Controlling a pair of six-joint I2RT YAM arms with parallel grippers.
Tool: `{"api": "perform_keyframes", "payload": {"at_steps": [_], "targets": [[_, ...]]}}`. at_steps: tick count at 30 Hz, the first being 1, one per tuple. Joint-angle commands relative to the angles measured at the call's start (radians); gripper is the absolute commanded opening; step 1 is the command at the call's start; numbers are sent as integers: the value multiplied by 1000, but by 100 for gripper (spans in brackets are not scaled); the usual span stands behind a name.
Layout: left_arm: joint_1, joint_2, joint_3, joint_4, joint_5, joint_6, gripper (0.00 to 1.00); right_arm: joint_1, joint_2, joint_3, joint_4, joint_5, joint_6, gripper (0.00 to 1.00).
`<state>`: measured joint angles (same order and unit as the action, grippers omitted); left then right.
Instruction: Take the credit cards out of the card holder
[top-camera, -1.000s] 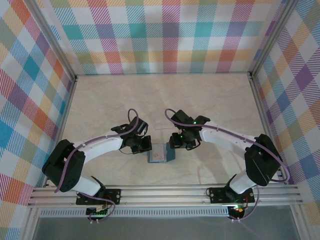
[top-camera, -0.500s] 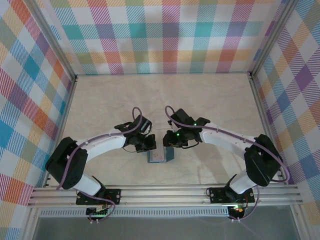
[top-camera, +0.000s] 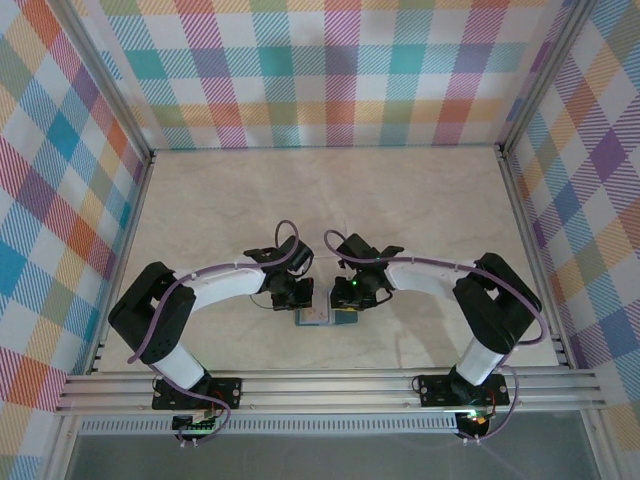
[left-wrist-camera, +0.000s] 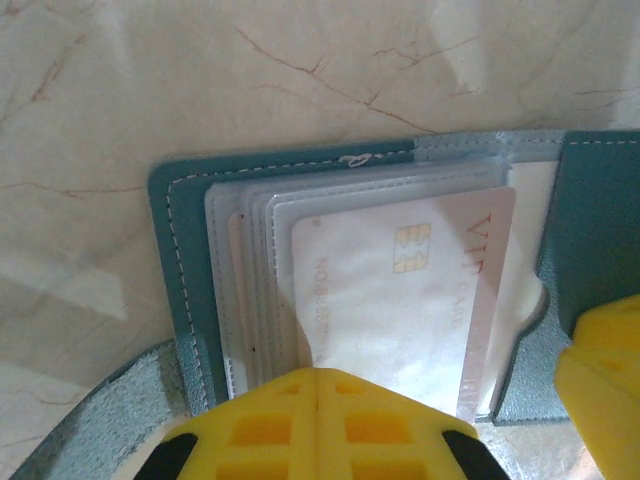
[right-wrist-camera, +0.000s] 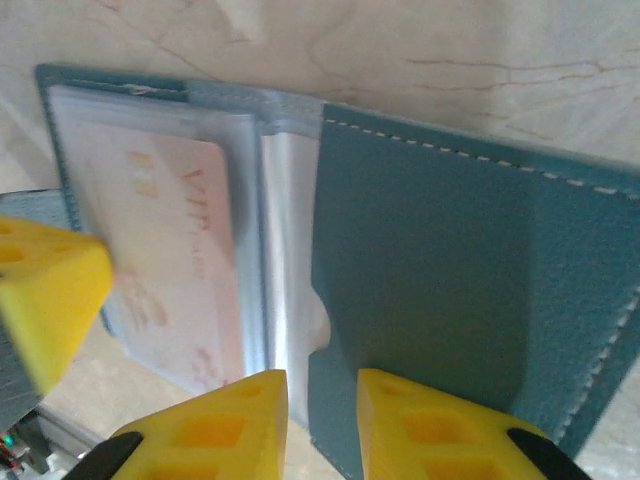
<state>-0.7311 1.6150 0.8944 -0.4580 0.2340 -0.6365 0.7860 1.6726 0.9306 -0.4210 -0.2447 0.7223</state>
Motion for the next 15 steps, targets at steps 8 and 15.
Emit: {"api": "perform_keyframes", "payload": {"at_steps": [8, 15], "targets": [[-3, 29, -14, -21, -27, 13, 3, -47, 31, -106, 158, -74, 33, 26], [-3, 33, -18, -11, -20, 8, 3, -72, -46, -222, 417, -190, 89, 28]]}}
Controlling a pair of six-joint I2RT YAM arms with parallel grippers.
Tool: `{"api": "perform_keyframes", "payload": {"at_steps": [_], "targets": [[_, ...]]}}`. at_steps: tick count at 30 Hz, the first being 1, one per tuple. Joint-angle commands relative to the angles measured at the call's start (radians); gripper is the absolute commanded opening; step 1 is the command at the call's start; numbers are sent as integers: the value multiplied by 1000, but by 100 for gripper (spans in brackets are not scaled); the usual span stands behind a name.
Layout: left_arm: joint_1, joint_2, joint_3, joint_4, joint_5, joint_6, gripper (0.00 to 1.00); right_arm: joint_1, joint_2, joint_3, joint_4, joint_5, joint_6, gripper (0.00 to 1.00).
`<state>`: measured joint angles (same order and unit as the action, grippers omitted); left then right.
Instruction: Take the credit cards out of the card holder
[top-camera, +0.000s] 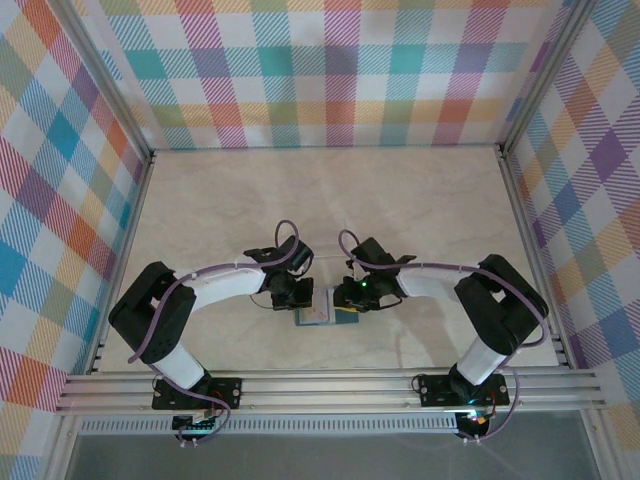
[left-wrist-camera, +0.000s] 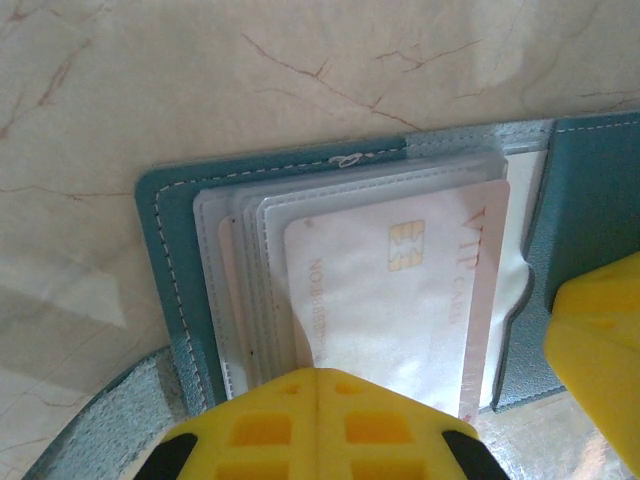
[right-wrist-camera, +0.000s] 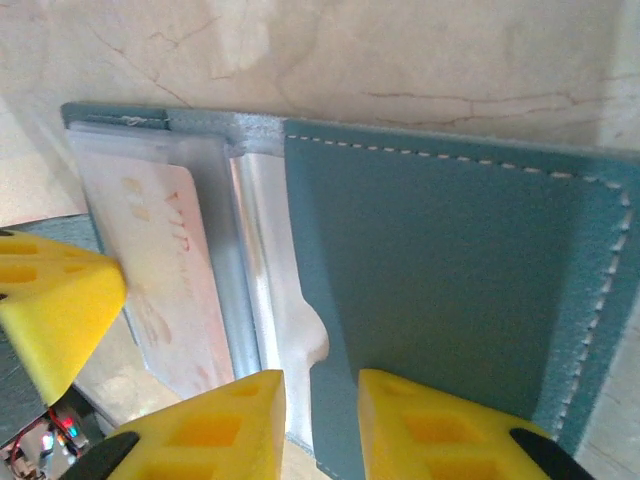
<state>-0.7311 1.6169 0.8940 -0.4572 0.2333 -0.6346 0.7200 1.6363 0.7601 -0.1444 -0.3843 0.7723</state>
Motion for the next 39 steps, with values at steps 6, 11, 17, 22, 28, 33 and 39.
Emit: {"api": "perform_keyframes", "payload": {"at_steps": [6, 11, 17, 22, 28, 33, 39], "targets": [[-3, 38, -18, -8, -14, 7, 3, -12, -38, -98, 252, -102, 47, 30], [-5, 37, -14, -11, -12, 6, 3, -20, -8, -107, 314, -141, 67, 29], [-4, 40, -13, -12, -10, 6, 3, -22, 37, -102, 342, -163, 74, 28], [-5, 44, -12, -12, -8, 5, 3, -22, 64, -99, 349, -168, 77, 24], [-8, 46, -9, -15, -8, 6, 3, -23, 97, -101, 403, -200, 88, 21], [-9, 46, -7, -18, -9, 6, 3, -24, 103, -108, 430, -208, 96, 19], [-11, 46, -9, -22, -9, 5, 3, -24, 97, -114, 446, -219, 95, 16]]}}
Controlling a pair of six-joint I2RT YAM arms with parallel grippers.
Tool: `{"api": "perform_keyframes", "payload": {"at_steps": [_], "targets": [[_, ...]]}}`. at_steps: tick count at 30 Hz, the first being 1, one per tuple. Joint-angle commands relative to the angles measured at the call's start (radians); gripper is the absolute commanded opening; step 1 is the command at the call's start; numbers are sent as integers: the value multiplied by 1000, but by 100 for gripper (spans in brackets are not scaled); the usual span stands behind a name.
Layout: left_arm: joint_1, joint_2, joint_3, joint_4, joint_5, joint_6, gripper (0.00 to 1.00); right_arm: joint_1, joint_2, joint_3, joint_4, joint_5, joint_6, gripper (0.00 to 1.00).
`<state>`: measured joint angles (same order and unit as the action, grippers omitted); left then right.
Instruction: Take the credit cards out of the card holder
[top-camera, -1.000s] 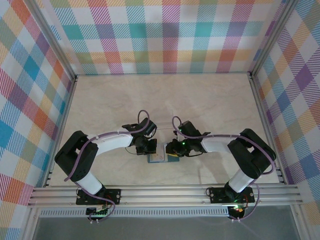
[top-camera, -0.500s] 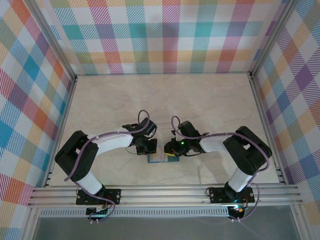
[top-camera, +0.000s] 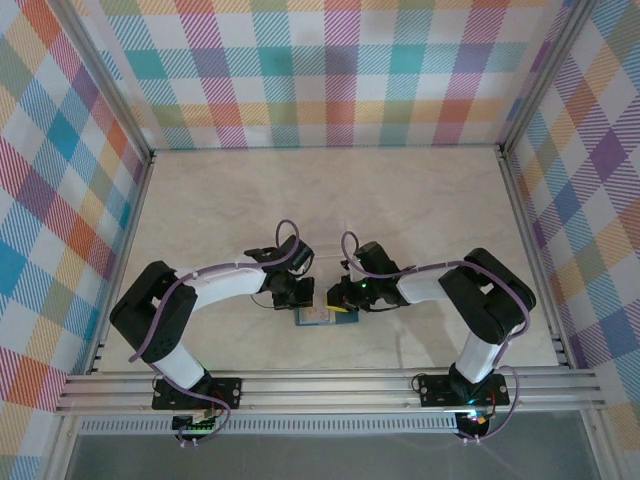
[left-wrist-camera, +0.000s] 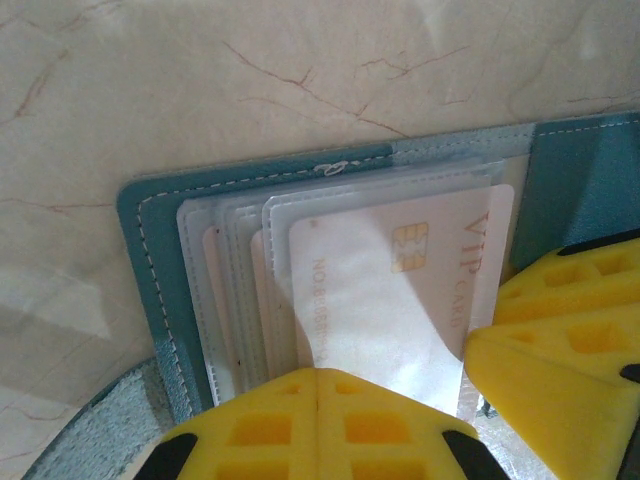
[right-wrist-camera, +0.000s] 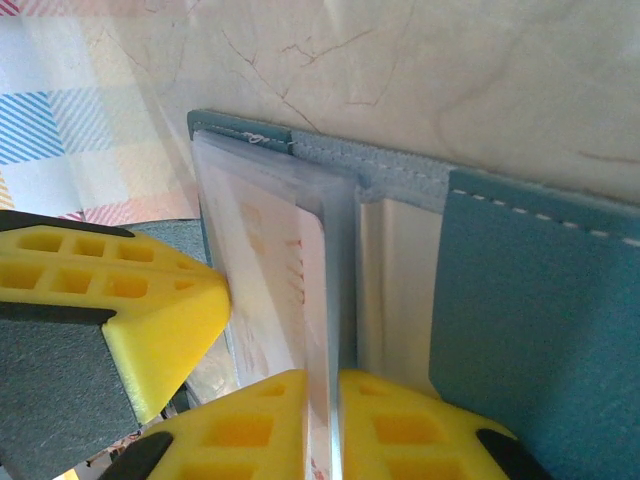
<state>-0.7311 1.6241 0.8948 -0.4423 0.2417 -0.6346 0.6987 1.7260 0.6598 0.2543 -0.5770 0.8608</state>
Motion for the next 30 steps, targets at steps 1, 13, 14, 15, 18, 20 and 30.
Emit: {"api": "perform_keyframes", "payload": {"at_steps": [1, 13, 14, 15, 18, 20, 30], "targets": [[-12, 38, -9, -36, -19, 6, 3, -4, 6, -15, 47, -25, 6, 16], [-12, 32, -10, -48, -29, 6, 3, -32, -50, -29, -59, 31, -31, 10], [-13, 31, -9, -50, -32, 7, 3, -35, -56, -31, -67, 33, -34, 10], [-13, 30, -9, -49, -32, 7, 3, -40, -60, -34, -71, 32, -36, 10], [-13, 29, -9, -50, -33, 5, 3, -47, -70, -38, -81, 31, -39, 10], [-13, 27, -9, -51, -33, 3, 3, -48, -73, -39, -84, 34, -40, 10], [-13, 11, -5, -64, -36, 3, 3, -51, -79, -41, -107, 61, -37, 9]]}}
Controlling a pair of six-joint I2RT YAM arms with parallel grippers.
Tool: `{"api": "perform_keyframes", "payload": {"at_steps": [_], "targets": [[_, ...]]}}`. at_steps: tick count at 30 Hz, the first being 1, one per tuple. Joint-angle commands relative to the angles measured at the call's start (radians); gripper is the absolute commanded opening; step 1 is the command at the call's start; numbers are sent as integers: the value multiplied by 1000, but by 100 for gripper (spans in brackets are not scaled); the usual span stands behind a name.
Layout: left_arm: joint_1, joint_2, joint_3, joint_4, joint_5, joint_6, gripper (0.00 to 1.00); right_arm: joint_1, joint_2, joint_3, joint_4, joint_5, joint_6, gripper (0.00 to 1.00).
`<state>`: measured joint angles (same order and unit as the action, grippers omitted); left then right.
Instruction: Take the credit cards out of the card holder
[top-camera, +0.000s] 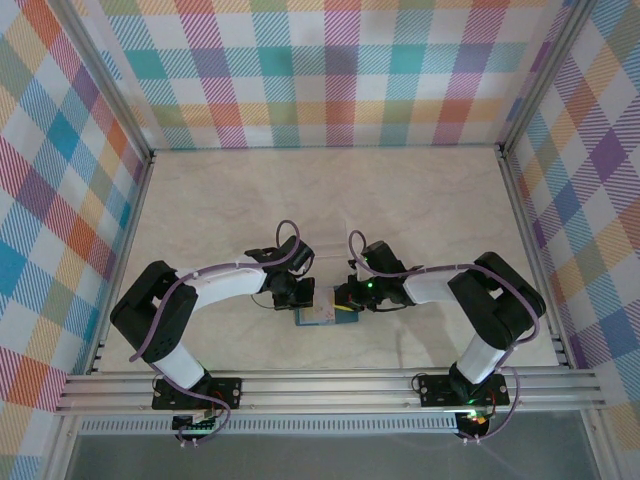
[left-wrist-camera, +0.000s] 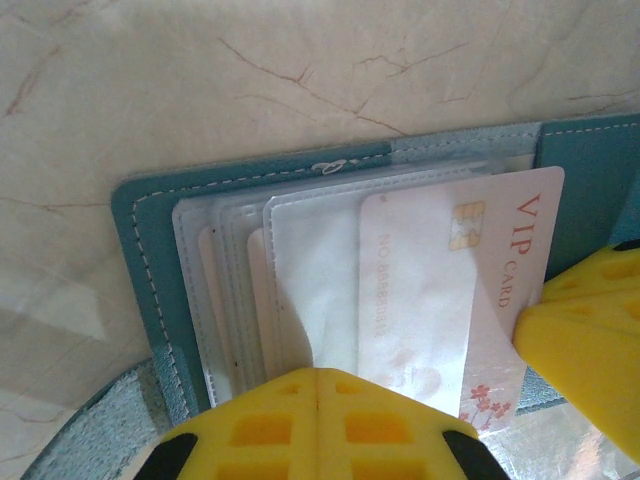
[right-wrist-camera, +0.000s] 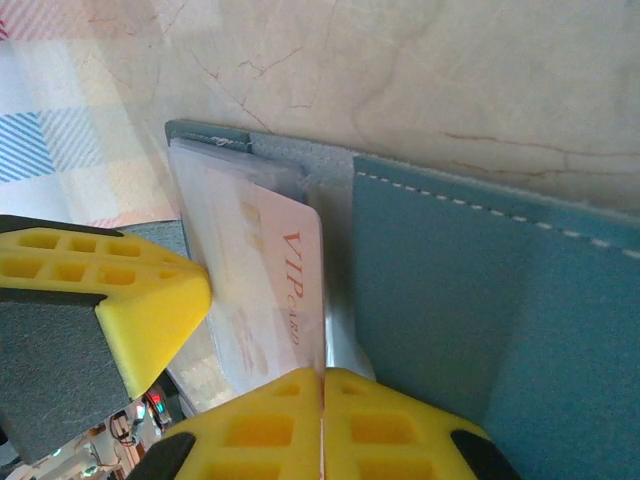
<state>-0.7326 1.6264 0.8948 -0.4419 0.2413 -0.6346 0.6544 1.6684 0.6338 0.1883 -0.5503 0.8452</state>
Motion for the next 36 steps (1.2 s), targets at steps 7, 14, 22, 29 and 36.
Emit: {"api": "perform_keyframes", "payload": {"at_steps": [7, 14, 22, 29, 36], "targets": [[-12, -12, 26, -98, -49, 7, 6, -7, -26, -12, -16, 11, -11, 10], [-41, -19, 114, -161, -61, 17, 11, -7, -21, -11, -16, -10, -15, 10], [-87, 53, 178, -166, -57, 17, 11, -7, -19, -4, -27, -17, -21, 11], [-92, 105, 161, -185, -110, 36, 7, -7, -17, 6, -52, -7, -29, 12], [-94, 113, 129, -173, -120, 34, 7, -7, -16, 6, -46, -10, -28, 17]]}}
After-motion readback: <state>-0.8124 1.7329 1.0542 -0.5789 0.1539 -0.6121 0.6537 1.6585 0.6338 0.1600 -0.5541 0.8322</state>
